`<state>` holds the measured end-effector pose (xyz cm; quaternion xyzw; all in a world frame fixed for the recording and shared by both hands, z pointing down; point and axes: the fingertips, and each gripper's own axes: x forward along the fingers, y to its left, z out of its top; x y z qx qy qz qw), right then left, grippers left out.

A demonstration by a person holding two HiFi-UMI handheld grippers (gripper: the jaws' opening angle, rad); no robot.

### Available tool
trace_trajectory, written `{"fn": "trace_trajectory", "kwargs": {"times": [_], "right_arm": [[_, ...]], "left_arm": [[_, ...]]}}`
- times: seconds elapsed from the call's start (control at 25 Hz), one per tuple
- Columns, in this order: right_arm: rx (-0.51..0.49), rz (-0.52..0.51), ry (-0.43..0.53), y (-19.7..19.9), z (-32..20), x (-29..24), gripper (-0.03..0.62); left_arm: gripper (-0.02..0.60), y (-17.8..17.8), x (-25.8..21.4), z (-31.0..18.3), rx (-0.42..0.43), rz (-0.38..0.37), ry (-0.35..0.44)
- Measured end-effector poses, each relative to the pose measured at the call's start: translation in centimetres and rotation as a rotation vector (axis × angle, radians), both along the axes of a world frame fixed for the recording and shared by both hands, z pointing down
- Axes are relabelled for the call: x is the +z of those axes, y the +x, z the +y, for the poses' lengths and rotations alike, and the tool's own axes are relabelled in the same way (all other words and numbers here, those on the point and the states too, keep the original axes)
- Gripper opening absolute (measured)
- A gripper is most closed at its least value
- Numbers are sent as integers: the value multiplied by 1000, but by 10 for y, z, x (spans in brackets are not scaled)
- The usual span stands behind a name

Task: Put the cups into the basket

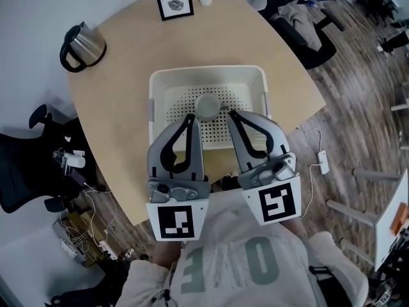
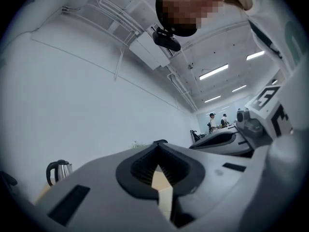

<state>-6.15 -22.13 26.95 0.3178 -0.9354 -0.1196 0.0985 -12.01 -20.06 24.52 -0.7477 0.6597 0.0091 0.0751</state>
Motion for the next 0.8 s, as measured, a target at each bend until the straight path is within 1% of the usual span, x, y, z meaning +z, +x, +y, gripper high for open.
{"fn": "trace_trajectory", "kwargs": {"times": [0.08,0.2,0.32,0.48,0.8], "right_arm": [[-9,27,6,-2,3,3,-2],[-9,73,26,-3,6,8,-2],[-5,70,27,-4,7,8,-2],[0,78,36,-5,6,9,-2],[14,104,29,-8,2,15,-2]], "left_arm": [[9,-4,0,1,-9,-12,0],[9,-9,2,2,-23,-7,-4],[9,-12,4,0,-32,1,-9],[9,-12,9,-2,-31,-14,-29],[9,-15,18,-7,-23,-15,-57]]}}
